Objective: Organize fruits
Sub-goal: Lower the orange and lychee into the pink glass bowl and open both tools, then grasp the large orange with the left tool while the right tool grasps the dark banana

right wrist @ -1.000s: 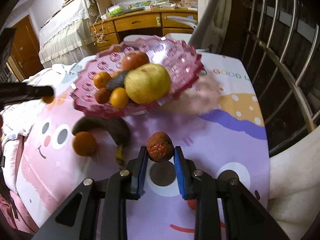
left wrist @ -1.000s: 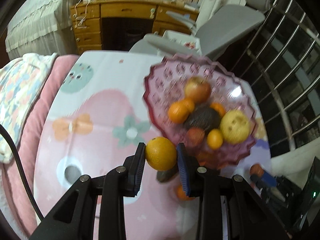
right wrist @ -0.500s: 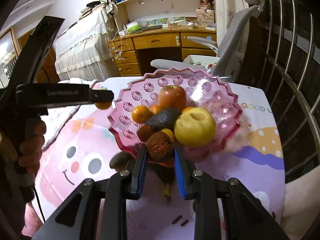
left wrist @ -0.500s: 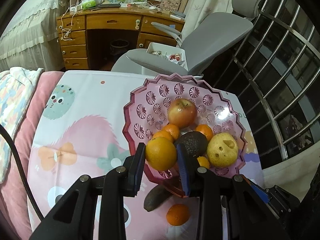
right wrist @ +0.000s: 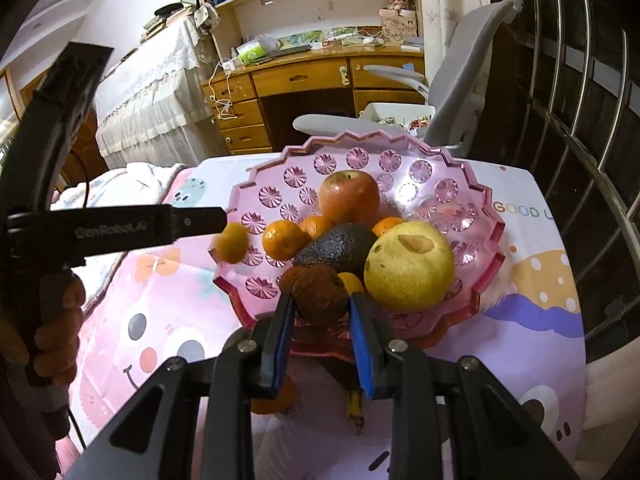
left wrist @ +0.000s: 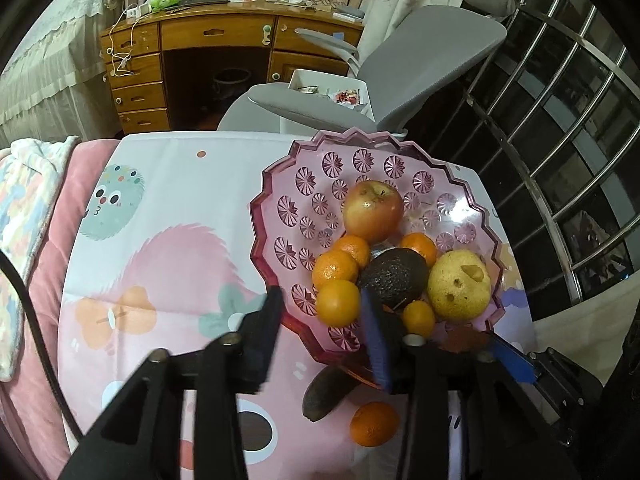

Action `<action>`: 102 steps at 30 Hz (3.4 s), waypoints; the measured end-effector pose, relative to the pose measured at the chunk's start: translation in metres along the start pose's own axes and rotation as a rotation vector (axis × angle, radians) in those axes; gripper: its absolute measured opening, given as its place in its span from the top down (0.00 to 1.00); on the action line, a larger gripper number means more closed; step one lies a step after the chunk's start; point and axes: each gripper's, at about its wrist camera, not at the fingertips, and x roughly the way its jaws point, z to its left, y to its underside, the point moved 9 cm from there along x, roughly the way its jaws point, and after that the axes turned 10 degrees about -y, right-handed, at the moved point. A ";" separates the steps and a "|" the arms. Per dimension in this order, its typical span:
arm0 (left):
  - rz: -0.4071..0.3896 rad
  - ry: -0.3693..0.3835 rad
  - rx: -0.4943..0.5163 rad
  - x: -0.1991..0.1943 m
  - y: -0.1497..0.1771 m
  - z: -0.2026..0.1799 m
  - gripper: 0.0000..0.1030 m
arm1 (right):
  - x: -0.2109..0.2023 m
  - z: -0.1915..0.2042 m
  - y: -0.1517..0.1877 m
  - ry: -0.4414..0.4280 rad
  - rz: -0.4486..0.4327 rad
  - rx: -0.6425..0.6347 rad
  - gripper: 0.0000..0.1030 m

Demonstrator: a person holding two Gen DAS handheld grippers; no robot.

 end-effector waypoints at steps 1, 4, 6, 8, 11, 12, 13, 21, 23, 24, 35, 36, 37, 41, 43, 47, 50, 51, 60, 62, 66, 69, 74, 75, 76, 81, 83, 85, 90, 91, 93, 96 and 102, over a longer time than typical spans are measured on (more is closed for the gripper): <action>-0.001 -0.003 0.005 -0.001 0.001 0.000 0.54 | 0.000 0.000 0.000 0.000 -0.002 0.003 0.72; 0.002 -0.005 0.009 -0.002 0.003 -0.001 0.54 | -0.003 -0.001 -0.001 -0.005 -0.011 0.013 0.68; 0.003 -0.008 0.011 -0.003 0.004 -0.002 0.53 | -0.003 -0.002 -0.001 -0.005 -0.010 0.012 0.66; 0.006 -0.016 0.011 -0.004 0.007 -0.001 0.51 | -0.004 -0.003 0.000 -0.005 -0.006 0.016 0.66; 0.009 -0.023 0.009 -0.007 0.013 -0.001 0.50 | -0.008 -0.007 0.002 -0.008 -0.005 0.027 0.65; 0.010 -0.025 0.007 -0.008 0.015 -0.001 0.50 | -0.009 -0.008 0.003 -0.012 -0.003 0.031 0.64; 0.008 -0.029 0.002 -0.009 0.017 -0.001 0.50 | -0.010 -0.009 0.005 -0.018 0.001 0.033 0.63; 0.008 -0.036 -0.038 -0.015 0.041 0.002 0.46 | -0.016 -0.021 0.024 -0.037 0.041 0.015 0.55; 0.010 -0.045 -0.041 -0.013 0.048 0.004 0.44 | -0.018 -0.025 0.028 -0.040 0.050 0.004 0.55; 0.015 -0.049 -0.044 -0.012 0.052 0.005 0.44 | -0.018 -0.027 0.028 -0.044 0.052 -0.001 0.53; 0.092 -0.037 -0.096 -0.003 0.098 0.002 0.43 | 0.004 -0.028 0.048 -0.086 0.152 -0.121 0.43; 0.103 -0.035 -0.099 0.000 0.104 0.000 0.43 | 0.008 -0.028 0.049 -0.092 0.162 -0.134 0.43; 0.110 -0.035 -0.101 0.001 0.107 -0.001 0.42 | 0.010 -0.028 0.051 -0.094 0.169 -0.143 0.43; 0.144 -0.028 -0.112 0.012 0.121 -0.011 0.42 | 0.024 -0.029 0.055 -0.106 0.179 -0.202 0.43; 0.149 -0.019 -0.113 0.016 0.124 -0.016 0.42 | 0.030 -0.030 0.058 -0.114 0.174 -0.227 0.43; 0.161 -0.003 -0.109 0.023 0.129 -0.027 0.40 | 0.041 -0.031 0.062 -0.136 0.157 -0.275 0.43; 0.175 0.016 -0.114 0.028 0.132 -0.033 0.39 | 0.046 -0.032 0.064 -0.168 0.152 -0.288 0.43; 0.177 0.026 -0.116 0.030 0.132 -0.036 0.39 | 0.049 -0.032 0.065 -0.170 0.154 -0.296 0.43; 0.176 0.073 -0.111 0.046 0.131 -0.054 0.39 | 0.060 -0.028 0.065 -0.168 0.121 -0.347 0.44; 0.175 0.085 -0.110 0.049 0.130 -0.056 0.39 | 0.061 -0.029 0.063 -0.166 0.118 -0.350 0.44; 0.171 0.110 -0.105 0.053 0.125 -0.057 0.39 | 0.062 -0.031 0.061 -0.169 0.114 -0.342 0.49; 0.170 0.146 -0.115 0.056 0.124 -0.056 0.45 | 0.062 -0.030 0.061 -0.173 0.114 -0.343 0.50; 0.157 0.217 -0.131 0.054 0.124 -0.060 0.58 | 0.062 -0.031 0.061 -0.177 0.113 -0.338 0.50; 0.154 0.221 -0.133 0.055 0.124 -0.060 0.59 | 0.062 -0.031 0.061 -0.177 0.114 -0.339 0.50; 0.152 0.230 -0.149 0.055 0.124 -0.059 0.59 | 0.062 -0.031 0.061 -0.177 0.114 -0.339 0.51; 0.151 0.208 -0.173 0.049 0.130 -0.051 0.60 | 0.063 -0.029 0.062 -0.180 0.120 -0.344 0.51; 0.148 0.207 -0.182 0.046 0.130 -0.047 0.60 | 0.064 -0.025 0.062 -0.185 0.123 -0.345 0.51; 0.146 0.204 -0.195 0.042 0.132 -0.039 0.60 | 0.066 -0.021 0.062 -0.184 0.124 -0.355 0.51; 0.109 0.172 -0.238 0.031 0.130 -0.018 0.60 | 0.069 -0.011 0.063 -0.175 0.134 -0.365 0.57; 0.100 0.165 -0.246 0.029 0.129 -0.014 0.60 | 0.068 -0.012 0.063 -0.166 0.133 -0.361 0.62; 0.092 0.157 -0.260 0.027 0.129 -0.007 0.60 | 0.067 -0.014 0.063 -0.159 0.135 -0.357 0.65; 0.086 0.152 -0.283 0.024 0.130 0.002 0.60 | 0.065 -0.012 0.065 -0.149 0.142 -0.364 0.67; 0.055 0.135 -0.299 0.011 0.131 0.016 0.60 | 0.053 -0.009 0.077 -0.134 0.149 -0.334 0.70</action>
